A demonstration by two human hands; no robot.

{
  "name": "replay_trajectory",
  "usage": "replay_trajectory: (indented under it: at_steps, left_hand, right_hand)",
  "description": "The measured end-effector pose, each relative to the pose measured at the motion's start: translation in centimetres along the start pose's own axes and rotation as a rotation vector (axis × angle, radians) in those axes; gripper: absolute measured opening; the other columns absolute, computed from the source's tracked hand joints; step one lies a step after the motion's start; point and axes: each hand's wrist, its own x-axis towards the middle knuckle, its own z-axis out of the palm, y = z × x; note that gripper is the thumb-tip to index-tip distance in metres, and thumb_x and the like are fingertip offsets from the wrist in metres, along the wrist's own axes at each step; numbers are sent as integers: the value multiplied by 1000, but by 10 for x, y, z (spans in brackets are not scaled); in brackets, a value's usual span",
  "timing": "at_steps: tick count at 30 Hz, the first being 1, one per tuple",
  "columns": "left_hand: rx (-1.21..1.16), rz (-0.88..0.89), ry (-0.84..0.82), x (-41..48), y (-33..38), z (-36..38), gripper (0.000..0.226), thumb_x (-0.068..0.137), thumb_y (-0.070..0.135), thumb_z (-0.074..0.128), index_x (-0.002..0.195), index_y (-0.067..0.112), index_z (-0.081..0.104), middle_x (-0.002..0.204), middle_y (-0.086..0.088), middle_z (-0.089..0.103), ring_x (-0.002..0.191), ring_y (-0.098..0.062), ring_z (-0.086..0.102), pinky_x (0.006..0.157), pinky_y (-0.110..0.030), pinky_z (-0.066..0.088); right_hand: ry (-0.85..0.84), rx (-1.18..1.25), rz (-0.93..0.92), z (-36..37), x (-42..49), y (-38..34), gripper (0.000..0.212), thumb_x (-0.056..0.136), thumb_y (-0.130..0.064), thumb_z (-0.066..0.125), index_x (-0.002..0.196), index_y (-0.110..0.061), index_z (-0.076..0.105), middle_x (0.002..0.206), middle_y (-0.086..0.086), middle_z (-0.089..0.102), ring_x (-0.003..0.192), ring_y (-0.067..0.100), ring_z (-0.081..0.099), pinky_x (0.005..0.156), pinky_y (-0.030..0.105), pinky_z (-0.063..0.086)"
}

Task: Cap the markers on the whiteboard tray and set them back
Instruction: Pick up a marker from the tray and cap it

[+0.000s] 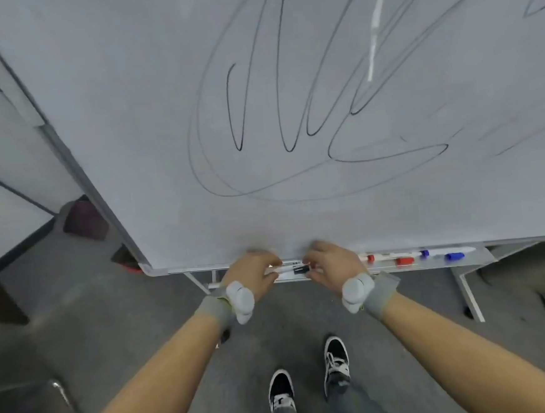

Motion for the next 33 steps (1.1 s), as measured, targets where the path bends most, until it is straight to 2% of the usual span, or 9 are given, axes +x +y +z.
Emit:
replay_trajectory:
  at_steps: [4,8,15,18,21,24,27,30,33]
  left_hand:
    - [146,38,3,4,7,9,24,86,17,60,109,17,61,111,-6,65,99,-28,58,77,-41,52]
    - [220,41,-36,9,2,19,23,87,14,59,109,10,61,113,-13,63,104,-33,55,77,-43,50]
    - [127,-13,-80,5,-6,18,26,85,3,58,111,5,60,113,-18,59,105,-36,53,83,-47,49]
    - [114,-42,-92,2,-9,13,29,86,-1,55,115,2,57,117,-19,54,106,-35,52,89,-41,45]
    - [49,-100,-80,-3,-14,8,29,85,-3,50,112,2,56,117,-18,51,101,-35,53,87,-39,44]
    - [-61,-190,-58,-10,-10,1,19,85,4,48,102,4,56,102,-15,56,87,-33,54,75,-36,44]
    - [-170,-287,-73,-15,-1,-7,14,88,12,46,95,7,57,75,-6,56,70,-26,50,61,-29,35]
    - [-241,-259,-69,-17,3,-12,12,90,20,48,86,13,57,66,-2,54,61,-23,49,53,-28,35]
    - [-264,-221,-65,-17,10,-18,18,92,25,49,83,12,58,65,-2,53,58,-19,46,54,-29,35]
  right_hand:
    - [-19,-7,-79,2,10,-4,22,82,-20,62,102,-13,65,115,10,58,109,30,52,75,40,51]
    - [-105,-83,-74,8,17,-4,20,86,-18,58,103,-10,66,111,12,58,111,30,50,75,41,50]
    - [-210,-276,-98,20,30,-11,22,90,-15,50,104,-5,65,109,13,61,115,30,48,74,38,47]
    - [-244,-308,-127,22,31,-8,20,91,-12,48,104,-5,62,112,14,59,115,31,47,77,38,46]
    - [-215,-259,-137,22,28,-8,21,91,-9,47,108,-4,58,117,16,55,116,32,44,81,41,47]
    - [48,96,-107,15,18,-12,20,84,-7,53,103,-6,58,106,16,57,99,33,52,79,37,47]
    - [272,571,212,2,4,-22,13,79,-6,61,89,-14,61,83,6,66,75,22,60,68,24,46]
    - [344,1162,471,-1,-3,-32,10,79,-2,66,84,-10,65,78,13,70,71,24,67,67,27,56]
    - [324,1327,470,-4,-6,-33,9,81,-1,66,84,-9,66,77,14,71,71,20,68,62,22,55]
